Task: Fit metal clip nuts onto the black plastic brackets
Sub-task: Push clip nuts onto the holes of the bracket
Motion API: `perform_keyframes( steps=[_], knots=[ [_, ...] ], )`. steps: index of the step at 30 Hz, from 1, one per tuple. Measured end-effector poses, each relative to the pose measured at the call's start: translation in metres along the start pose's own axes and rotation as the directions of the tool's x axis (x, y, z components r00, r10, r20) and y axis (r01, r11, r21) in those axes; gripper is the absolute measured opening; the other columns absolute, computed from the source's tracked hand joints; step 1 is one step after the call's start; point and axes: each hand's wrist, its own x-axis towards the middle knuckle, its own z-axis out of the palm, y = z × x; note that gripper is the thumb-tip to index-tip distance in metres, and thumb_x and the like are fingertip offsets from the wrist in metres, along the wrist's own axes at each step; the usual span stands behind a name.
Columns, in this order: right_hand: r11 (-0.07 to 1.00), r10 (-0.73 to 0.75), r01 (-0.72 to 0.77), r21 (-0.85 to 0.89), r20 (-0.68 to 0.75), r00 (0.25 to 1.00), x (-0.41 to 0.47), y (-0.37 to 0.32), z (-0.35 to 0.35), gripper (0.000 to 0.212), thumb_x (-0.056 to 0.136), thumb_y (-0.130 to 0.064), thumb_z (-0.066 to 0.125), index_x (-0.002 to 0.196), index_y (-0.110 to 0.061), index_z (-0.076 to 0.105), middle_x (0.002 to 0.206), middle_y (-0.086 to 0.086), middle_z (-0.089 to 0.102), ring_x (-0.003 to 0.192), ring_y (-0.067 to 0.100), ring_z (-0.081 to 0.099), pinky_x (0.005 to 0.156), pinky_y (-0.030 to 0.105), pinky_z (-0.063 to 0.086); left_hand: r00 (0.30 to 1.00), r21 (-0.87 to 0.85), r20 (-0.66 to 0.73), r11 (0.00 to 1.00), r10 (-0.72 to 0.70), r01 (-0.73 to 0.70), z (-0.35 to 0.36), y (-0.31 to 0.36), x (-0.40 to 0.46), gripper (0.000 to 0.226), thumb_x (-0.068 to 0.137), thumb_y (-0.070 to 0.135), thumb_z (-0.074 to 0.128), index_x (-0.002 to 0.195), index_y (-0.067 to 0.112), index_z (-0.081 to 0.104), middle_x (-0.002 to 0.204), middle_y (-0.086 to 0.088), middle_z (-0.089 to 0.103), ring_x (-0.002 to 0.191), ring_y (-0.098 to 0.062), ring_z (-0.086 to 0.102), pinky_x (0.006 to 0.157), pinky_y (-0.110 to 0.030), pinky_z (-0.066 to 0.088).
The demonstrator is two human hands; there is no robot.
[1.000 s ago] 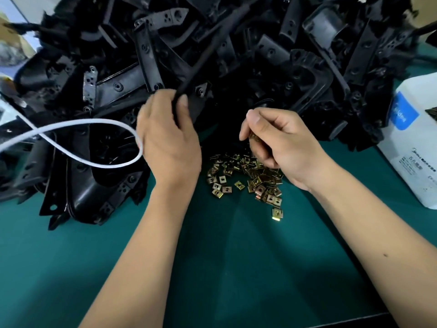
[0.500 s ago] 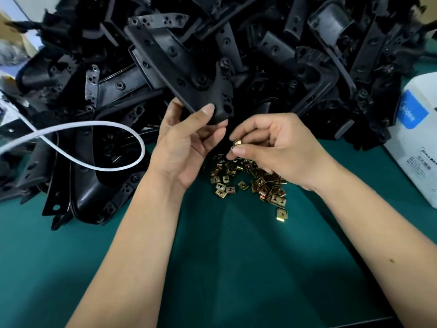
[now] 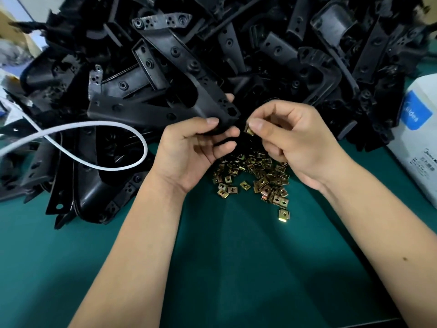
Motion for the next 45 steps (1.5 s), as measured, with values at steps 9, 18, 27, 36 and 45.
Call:
perform_keyframes(
  steps=[9,18,27,36,45],
  knots=[
    [0.980,0.097,-0.095,0.175,-0.001,0.995,0.000,-0.007,-0.001,0.012,0.102,-0.008,0.059,0.102,-0.007,0.071,0.079,0.008,0.067,0.046,0.007,0.037,0.042,0.018,0.022,1.000,-0.024,-0.022,1.000,-0.011,0.011,0.001,-0.001,0.002,0.023,0.092,0.022,0.064,0.104,0.011,0.081,0.092,-0.007,0.071,0.072,-0.014,0.063,0.050,-0.015,0.044],
    [0.990,0.040,-0.039,0.136,-0.008,0.999,0.001,-0.004,0.000,0.026,0.097,0.009,0.059,0.109,-0.007,0.075,0.068,-0.004,0.060,0.059,0.010,0.042,0.048,0.019,0.031,0.999,0.062,0.038,0.998,0.021,-0.024,-0.001,-0.004,0.004,0.007,0.092,0.012,0.065,0.089,0.010,0.071,0.083,-0.006,0.064,0.064,-0.015,0.059,0.045,-0.014,0.036],
    [0.995,-0.028,0.032,0.091,-0.046,0.999,0.000,-0.005,0.004,0.019,0.094,-0.001,0.070,0.103,-0.016,0.078,0.078,-0.005,0.066,0.057,0.014,0.037,0.044,0.021,0.029,0.995,0.081,0.103,0.997,-0.004,-0.005,-0.002,-0.003,0.003,0.008,0.094,0.011,0.062,0.100,0.010,0.067,0.089,-0.004,0.064,0.066,-0.015,0.058,0.047,-0.014,0.036],
    [0.999,-0.031,0.032,0.006,-0.048,0.998,-0.004,-0.005,0.014,0.023,0.094,-0.027,0.070,0.084,-0.008,0.062,0.058,0.000,0.049,0.043,0.010,0.034,0.040,0.018,0.026,0.996,0.108,0.080,0.994,-0.038,0.029,-0.003,-0.004,0.003,0.013,0.090,0.011,0.066,0.100,0.005,0.061,0.091,-0.010,0.062,0.066,-0.017,0.056,0.048,-0.018,0.034],
    [0.994,0.080,-0.083,-0.071,-0.041,0.996,-0.002,-0.006,0.009,0.029,0.098,-0.033,0.069,0.079,-0.011,0.070,0.063,0.005,0.063,0.047,0.012,0.042,0.042,0.017,0.031,0.991,0.108,0.132,0.994,-0.020,0.006,-0.004,-0.003,0.005,0.021,0.086,0.022,0.071,0.105,0.014,0.066,0.090,-0.006,0.059,0.068,-0.015,0.050,0.050,-0.018,0.034]
  ],
)
